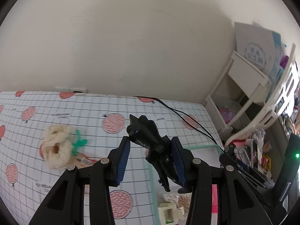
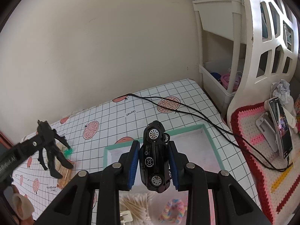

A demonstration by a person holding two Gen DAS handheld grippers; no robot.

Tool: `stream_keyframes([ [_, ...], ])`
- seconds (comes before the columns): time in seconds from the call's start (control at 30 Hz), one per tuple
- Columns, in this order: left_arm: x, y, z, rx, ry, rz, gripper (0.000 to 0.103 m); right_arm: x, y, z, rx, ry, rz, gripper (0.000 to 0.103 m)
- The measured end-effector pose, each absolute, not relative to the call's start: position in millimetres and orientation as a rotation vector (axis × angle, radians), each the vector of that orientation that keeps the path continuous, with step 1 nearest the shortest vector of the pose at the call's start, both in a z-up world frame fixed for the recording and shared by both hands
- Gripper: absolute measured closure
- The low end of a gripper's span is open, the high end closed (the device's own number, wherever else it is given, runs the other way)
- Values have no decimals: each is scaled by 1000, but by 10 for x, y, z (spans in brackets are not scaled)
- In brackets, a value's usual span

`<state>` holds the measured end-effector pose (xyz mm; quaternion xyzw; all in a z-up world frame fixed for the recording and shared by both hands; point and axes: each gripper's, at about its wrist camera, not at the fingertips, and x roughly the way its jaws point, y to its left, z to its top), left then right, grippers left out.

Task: Organize objects
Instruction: 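Carry the black car over the tray with the right tool while the left tool carries the spider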

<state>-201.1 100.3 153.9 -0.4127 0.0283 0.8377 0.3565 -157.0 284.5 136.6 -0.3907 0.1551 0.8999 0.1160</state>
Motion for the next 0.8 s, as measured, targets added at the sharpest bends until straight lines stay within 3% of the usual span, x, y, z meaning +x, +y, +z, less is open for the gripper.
stream_keyframes([
  [0.8,-1800,1617,743,-1191,203,2027,56,-1651,3045,739,-1278,491,2555,71],
])
